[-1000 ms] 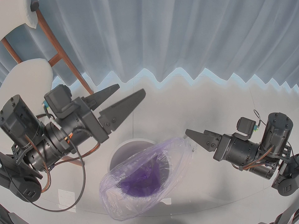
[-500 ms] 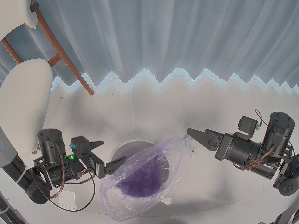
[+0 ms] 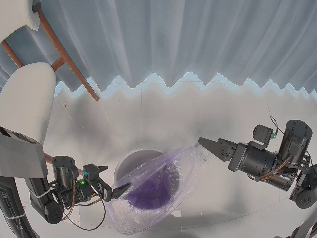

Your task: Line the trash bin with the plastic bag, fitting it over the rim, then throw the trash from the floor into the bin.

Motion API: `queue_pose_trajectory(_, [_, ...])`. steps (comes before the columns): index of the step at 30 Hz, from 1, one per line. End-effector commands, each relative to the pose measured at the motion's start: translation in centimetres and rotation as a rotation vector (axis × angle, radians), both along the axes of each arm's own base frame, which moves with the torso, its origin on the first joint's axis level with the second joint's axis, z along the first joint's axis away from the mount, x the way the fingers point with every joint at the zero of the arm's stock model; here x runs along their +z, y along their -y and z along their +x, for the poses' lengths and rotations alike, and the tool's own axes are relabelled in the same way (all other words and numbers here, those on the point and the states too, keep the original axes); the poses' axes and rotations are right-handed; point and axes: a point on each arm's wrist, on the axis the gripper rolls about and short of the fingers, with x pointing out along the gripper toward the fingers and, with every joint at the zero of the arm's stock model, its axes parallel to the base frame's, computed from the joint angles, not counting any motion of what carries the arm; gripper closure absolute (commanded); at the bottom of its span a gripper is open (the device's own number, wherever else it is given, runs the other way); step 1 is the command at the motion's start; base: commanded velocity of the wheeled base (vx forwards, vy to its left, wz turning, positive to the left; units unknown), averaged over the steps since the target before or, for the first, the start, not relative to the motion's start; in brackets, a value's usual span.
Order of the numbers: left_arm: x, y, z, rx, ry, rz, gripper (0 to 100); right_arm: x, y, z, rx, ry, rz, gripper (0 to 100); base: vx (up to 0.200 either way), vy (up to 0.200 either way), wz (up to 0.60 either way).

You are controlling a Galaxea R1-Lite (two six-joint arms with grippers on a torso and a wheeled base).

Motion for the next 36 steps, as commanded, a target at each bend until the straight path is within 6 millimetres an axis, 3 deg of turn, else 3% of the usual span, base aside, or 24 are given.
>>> queue_pose_trajectory(1, [-1.7,0.1,-0.7,-0.025,-0.075,0.025,0,-0.2,-0.1,0.0,0.005,-0.008,-0.005,0,0.000,0.000,0.00])
queue_pose_trajectory(8, [-1.6,0.1,-1.1,-0.066,-0.087,0.012,0,-0.3,-0.1,0.0,0.006,-0.012,-0.007,0,0.000,0.000,0.00])
queue_pose_trajectory(14, [0.4,0.7,-2.2,-0.106,-0.027,-0.014,0,-0.3,-0.1,0.0,0.006,-0.012,-0.007,0,0.000,0.000,0.00])
queue_pose_trajectory(24, [-1.7,-0.2,-1.8,-0.066,-0.114,0.017,0,-0.5,-0.1,-0.1,0.008,-0.019,-0.011,0,0.000,0.000,0.00])
queue_pose_trajectory(29, [-1.5,0.2,-2.0,-0.084,-0.108,0.016,0,-0.8,-0.2,0.1,0.008,-0.028,-0.016,0,0.000,0.000,0.00])
queue_pose_trajectory(30, [-1.6,0.2,-2.1,-0.084,-0.111,0.020,100,-0.9,-0.2,0.1,0.008,-0.029,-0.017,0,0.000,0.000,0.00])
queue_pose_trajectory(33, [-1.8,0.0,-2.7,-0.079,-0.134,0.029,100,-0.9,-0.2,0.1,0.007,-0.032,-0.017,0,0.000,0.000,0.00])
queue_pose_trajectory(36, [-1.1,0.3,-0.9,-0.057,-0.067,-0.004,100,-1.0,-0.2,0.1,0.008,-0.033,-0.020,0,0.000,0.000,0.00])
